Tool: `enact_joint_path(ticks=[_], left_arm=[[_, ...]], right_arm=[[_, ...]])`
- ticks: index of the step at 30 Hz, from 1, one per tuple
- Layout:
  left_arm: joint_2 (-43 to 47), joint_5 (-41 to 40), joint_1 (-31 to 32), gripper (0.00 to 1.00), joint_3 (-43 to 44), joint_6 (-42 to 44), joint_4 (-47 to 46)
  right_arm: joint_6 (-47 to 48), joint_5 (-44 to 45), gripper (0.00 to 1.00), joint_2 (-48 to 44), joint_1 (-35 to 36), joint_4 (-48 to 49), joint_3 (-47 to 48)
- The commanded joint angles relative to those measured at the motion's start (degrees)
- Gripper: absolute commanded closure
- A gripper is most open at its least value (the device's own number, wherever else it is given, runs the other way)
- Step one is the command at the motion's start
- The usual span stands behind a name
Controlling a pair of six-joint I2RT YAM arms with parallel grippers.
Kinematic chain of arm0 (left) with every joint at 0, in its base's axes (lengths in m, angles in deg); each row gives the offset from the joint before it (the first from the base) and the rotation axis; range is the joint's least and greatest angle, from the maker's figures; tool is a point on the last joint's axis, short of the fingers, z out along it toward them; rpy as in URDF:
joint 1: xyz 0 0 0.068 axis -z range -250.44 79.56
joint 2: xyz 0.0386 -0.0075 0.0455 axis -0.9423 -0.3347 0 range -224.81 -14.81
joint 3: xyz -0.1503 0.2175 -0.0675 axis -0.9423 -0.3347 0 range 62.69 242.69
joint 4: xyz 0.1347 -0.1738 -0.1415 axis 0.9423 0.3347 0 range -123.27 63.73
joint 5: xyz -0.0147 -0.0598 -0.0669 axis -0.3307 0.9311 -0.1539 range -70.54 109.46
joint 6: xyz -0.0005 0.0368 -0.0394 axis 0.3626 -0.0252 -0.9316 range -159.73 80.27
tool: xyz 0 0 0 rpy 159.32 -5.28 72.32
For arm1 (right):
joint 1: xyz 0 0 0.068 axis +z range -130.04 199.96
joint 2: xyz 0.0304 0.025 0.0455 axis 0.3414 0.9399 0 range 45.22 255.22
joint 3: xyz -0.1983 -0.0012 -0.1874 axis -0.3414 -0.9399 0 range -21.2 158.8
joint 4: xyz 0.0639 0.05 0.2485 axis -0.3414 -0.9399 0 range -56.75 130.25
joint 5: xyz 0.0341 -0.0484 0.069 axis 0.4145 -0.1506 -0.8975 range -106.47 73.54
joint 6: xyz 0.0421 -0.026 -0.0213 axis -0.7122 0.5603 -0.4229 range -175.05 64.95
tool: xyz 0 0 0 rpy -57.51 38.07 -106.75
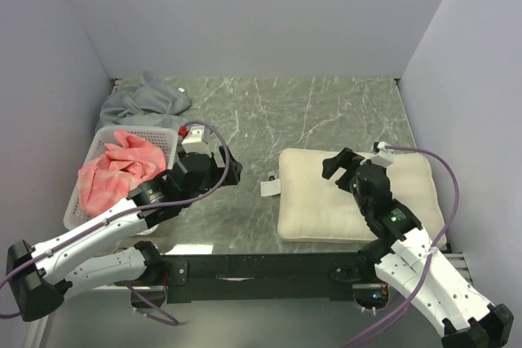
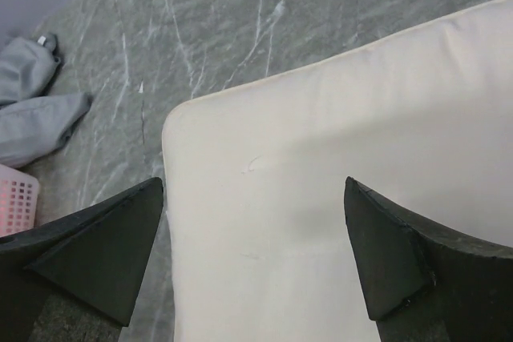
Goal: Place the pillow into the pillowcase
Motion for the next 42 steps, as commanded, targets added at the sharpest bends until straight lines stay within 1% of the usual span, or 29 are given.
enact_joint_path(ticks=[1, 5, 7, 9, 10, 11, 13, 14, 15, 17, 18, 19, 20, 21, 22, 23, 24, 25, 26, 27, 28, 29, 31, 34, 37, 39, 41, 42], left_arm=[[1.58, 0.82, 0.02, 0.03, 2.71, -0.15, -1.47], [-0.53, 0.91, 0.02, 0.03, 3.32, 0.46, -2.87], [-3.33, -1.27, -0.07, 0.03, 4.72, 0.03, -2.09], [-5.80, -3.91, -0.07, 0.03, 8.32, -0.58, 1.06], [-8.68, -6.71, -0.16, 0.03, 9.81, -0.94, 2.30], [-10.10, -7.52, -0.42, 0.03, 12.09, -1.20, 3.01], [-13.96, -6.65, -3.13, 0.03, 13.78, -0.07, 3.19], [-15.12, -4.30, -4.97, 0.03, 14.91, 0.02, 3.02], [-16.09, -1.84, -9.26, 0.03, 15.27, 0.46, 2.67], [-19.07, 2.99, -14.20, 0.03, 15.80, 2.82, -0.40], [-20.30, 3.11, -18.83, 0.03, 16.33, 3.45, -1.19], [-23.62, 3.54, -21.31, 0.03, 17.03, 3.54, -1.55], [-25.74, 5.72, -24.30, 0.03, 19.30, 2.93, -1.12], [-27.85, 8.44, -28.77, 0.03, 20.19, 1.79, -1.29], [-31.88, 7.77, -29.77, 0.03, 20.90, 1.44, -1.99], [-34.09, 7.59, -30.39, 0.03, 22.29, 2.04, -4.86], [-36.46, 6.72, -30.48, 0.03, 23.53, 3.87, -5.59], [-41.36, 5.93, -30.57, 0.03, 25.37, 4.15, -5.07], [-44.11, 5.40, -30.57, 0.03, 29.21, 4.16, -3.07], [-46.48, 3.83, -30.57, 0.03, 31.25, 4.07, -1.83], [-50.77, 2.77, -30.57, 0.03, 33.01, 3.72, -0.51], [-52.64, 1.37, -30.57, 0.03, 35.55, 2.93, 0.89], [-57.29, -2.49, -30.74, 0.03, 37.68, 1.96, 2.05], [-63.00, -7.59, -31.01, 0.03, 41.55, 0.82, 3.72], [-66.79, -9.72, -31.18, 0.03, 44.28, 1.17, 2.67], [-68.56, -9.20, -31.36, 0.01, 45.95, 2.66, 1.88], [-71.20, -8.67, -31.36, 0.11, 48.14, 4.23, 2.31], [-72.33, -8.41, -31.27, 0.34, 48.76, 4.59, 2.75]], right_arm=[[0.68, 0.65, 0.00, 1.69, -0.17, 0.88, 1.09], [0.95, -0.93, 0.00, 3.81, 0.00, 0.79, 1.44], [1.03, -1.72, 0.00, 4.94, -0.17, 1.06, 1.61], [1.73, -3.65, 0.00, 5.83, -0.17, 1.67, 2.05], [2.17, -4.27, 0.00, 6.87, -0.09, 2.80, 2.14], [2.70, -5.93, 0.00, 7.41, -0.17, 3.34, 2.31], [3.40, -7.78, 0.00, 9.42, -0.09, 5.26, 2.76], [3.84, -9.88, 0.00, 10.22, -0.17, 6.06, 2.93], [3.85, -10.68, 0.00, 11.18, -0.09, 6.76, 3.11], [3.76, -12.96, 0.00, 13.99, -0.09, 8.52, 3.54], [3.76, -13.85, 0.00, 15.05, -0.17, 9.57, 3.72], [3.84, -14.64, 0.00, 17.32, -0.09, 10.02, 3.90], [3.93, -15.17, 0.00, 18.39, -0.08, 10.28, 4.59], [4.02, -15.96, 0.00, 19.44, -0.08, 10.63, 4.95], [3.93, -16.31, 0.00, 21.28, 0.00, 10.73, 5.21], [3.93, -16.49, 0.00, 22.00, 0.00, 10.73, 5.65], [4.02, -17.10, 0.00, 22.52, 0.09, 10.90, 5.83], [4.28, -17.02, 0.00, 23.05, 0.18, 10.90, 6.01], [4.46, -16.93, 0.00, 23.14, 0.27, 10.81, 6.01], [4.46, -16.67, 0.00, 22.88, 0.44, 10.47, 6.01], [4.46, -16.23, 0.00, 22.36, 0.53, 10.38, 5.92], [4.63, -16.14, 0.00, 22.01, 0.62, 10.37, 5.49], [4.55, -15.62, 0.00, 20.95, 0.79, 9.85, 4.96], [4.37, -15.79, 0.00, 19.46, 0.97, 9.76, 3.90], [4.11, -16.58, 0.00, 18.31, 1.06, 10.11, 2.85], [4.02, -16.84, 0.00, 17.87, 1.15, 10.02, 2.49], [4.20, -16.67, 0.00, 17.78, 1.32, 9.76, 2.58], [4.20, -16.49, 0.00, 17.61, 1.32, 9.32, 2.67]])
